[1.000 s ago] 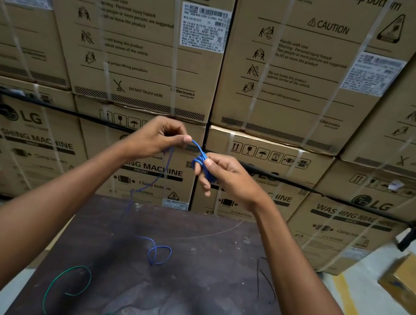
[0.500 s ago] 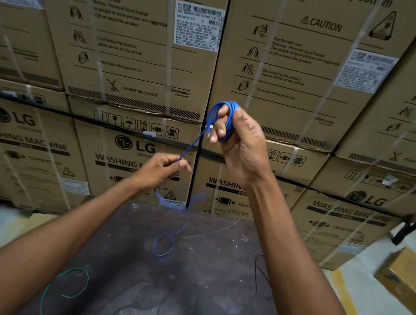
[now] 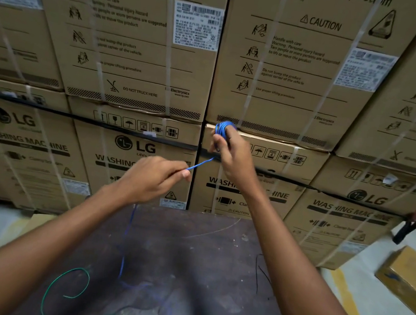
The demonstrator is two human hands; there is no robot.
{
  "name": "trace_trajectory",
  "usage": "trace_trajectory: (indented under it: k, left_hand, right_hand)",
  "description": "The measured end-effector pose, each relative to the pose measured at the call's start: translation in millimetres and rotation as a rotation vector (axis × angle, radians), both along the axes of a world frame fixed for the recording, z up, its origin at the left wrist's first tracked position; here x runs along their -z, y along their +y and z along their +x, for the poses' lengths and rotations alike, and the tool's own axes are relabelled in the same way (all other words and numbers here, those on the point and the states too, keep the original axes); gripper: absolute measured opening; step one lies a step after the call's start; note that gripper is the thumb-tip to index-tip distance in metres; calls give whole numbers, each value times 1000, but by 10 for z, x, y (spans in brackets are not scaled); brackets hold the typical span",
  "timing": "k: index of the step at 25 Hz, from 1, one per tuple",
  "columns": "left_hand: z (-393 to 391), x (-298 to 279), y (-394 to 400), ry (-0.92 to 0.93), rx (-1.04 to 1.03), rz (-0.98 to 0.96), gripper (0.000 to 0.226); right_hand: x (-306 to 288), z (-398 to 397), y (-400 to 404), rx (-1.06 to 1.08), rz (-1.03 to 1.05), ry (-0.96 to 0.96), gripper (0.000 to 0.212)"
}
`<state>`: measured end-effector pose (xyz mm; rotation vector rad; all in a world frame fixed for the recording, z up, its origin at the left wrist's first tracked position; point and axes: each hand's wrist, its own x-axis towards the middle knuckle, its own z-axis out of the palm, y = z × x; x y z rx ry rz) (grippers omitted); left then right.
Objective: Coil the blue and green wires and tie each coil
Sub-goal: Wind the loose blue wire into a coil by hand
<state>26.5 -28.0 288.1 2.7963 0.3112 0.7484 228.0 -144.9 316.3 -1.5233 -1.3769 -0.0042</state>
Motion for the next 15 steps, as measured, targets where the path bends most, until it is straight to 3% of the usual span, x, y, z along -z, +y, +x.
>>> trace_trajectory:
  k: [4,6,11,15]
  left_hand:
    - [32,-343,254,-59,-2,95,28]
    - [120,-429,350,-92,-7,37,21]
    - [360,-407,497,-227,133,-406,14]
    - [573,-338,327,-300,234,-747,21]
  right_hand:
    - [206,-56,-99,-50,-254,-122,27]
    - [220,-151,-92,-146,-306,-102,30]
    - [73,-202,-134,-570,-289,445,26]
    - [-104,-211,-72,-714,-63,747,22]
